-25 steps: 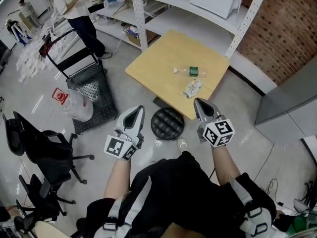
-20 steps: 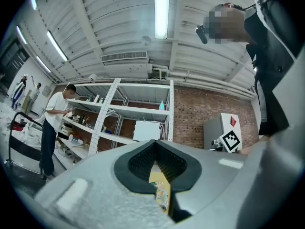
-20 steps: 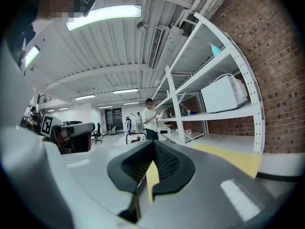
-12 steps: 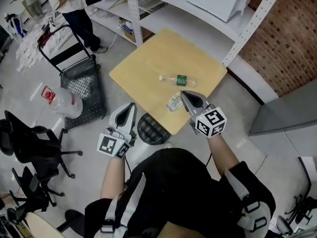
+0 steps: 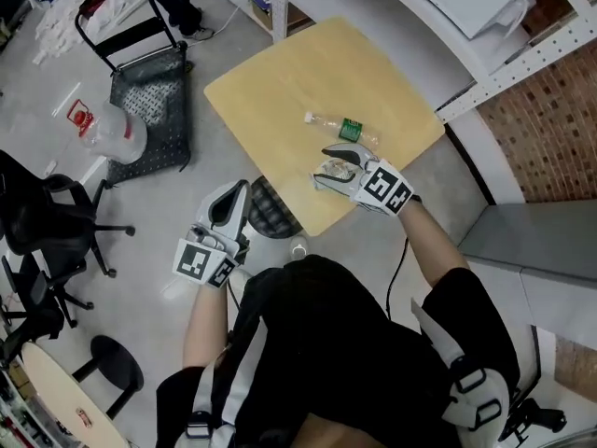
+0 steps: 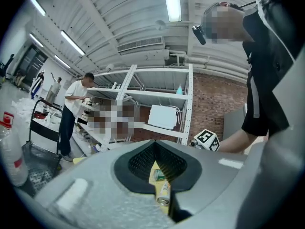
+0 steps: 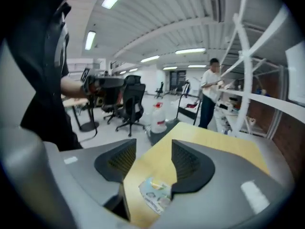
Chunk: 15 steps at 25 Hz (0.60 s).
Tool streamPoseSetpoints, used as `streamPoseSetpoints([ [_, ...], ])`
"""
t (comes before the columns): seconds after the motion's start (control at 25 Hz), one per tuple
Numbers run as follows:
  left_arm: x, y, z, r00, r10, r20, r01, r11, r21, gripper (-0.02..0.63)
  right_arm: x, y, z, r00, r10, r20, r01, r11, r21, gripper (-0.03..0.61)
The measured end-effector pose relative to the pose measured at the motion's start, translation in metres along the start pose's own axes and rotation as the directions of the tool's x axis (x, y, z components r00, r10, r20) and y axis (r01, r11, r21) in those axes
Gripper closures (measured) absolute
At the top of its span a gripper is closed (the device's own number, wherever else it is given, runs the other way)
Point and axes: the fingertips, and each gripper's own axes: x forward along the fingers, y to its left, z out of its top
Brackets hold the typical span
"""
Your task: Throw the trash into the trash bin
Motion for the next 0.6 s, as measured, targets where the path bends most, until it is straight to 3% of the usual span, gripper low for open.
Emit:
streamPoseSetpoints([
  [0.12,-0.013,0.010,-0.011,0.997,0.065,-0.029,-0.066,0.998,-0.024,0.612,0.023,0.011,-0.042,0.974,0.115,-0.197,-0.139,0.984,-0.113,0.293],
  [0.28,-0.022,0.011,-0.021,0.992,0.109,-0.056,-0.111,0.993,-0.033,0.612,0.041,0.013,-0.088,0.899,0.225,-0.375,-0.294,0.946,-0.137,0.238],
  [0.44,-0.026,0.013,-0.024,0.988,0.134,-0.072,-0.136,0.991,-0.021,0.612,0.056,0.023,-0.122,0.782,0.293,-0.550,-0.466,0.860,-0.206,0.220],
  [0.52,-0.021,0.013,-0.024,0.988,0.137,-0.069,-0.139,0.990,-0.025,0.612,0.057,0.022,-0.138,0.720,0.289,-0.631,-0.535,0.810,-0.239,0.216],
  [0.6,-0.018,0.013,-0.024,0.988,0.138,-0.067,-0.140,0.990,-0.027,0.612,0.061,0.021,-0.150,0.674,0.283,-0.682,-0.582,0.773,-0.255,0.216],
])
